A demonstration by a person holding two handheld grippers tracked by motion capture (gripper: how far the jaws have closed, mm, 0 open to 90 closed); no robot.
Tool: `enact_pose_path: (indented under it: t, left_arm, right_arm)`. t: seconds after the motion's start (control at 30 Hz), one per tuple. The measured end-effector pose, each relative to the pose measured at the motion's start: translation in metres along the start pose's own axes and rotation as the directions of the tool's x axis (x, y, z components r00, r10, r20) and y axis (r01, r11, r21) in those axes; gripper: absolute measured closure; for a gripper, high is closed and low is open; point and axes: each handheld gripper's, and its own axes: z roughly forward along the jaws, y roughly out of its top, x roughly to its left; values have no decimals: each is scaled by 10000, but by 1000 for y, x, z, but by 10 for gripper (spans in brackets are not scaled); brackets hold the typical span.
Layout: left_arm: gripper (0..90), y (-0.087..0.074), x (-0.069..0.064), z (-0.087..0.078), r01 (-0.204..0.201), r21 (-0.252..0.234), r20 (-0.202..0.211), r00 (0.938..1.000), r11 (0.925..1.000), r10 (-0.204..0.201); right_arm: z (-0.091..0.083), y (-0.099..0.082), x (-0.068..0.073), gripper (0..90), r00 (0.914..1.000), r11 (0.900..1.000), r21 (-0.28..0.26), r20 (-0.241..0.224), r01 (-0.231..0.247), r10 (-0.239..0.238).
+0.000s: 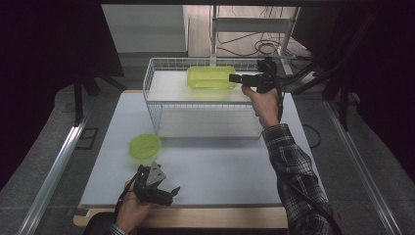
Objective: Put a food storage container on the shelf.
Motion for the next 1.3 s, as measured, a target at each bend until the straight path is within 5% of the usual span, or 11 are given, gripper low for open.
enact_pose_path:
  t: [0.5, 1.3]
  left_arm:
    - [26, 1, 5, -4, 768, -265, 191, 9969, 9967, -763]
    - [33, 1, 7, -8, 685, -137, -6, 9977, 9976, -685]
  right_arm:
    - [-28, -19, 1, 228, 9933, 9940, 71, -383, 1091, -1087]
    - [-52, -66, 13, 86, 9573, 9579, 360, -609, 2850, -2826]
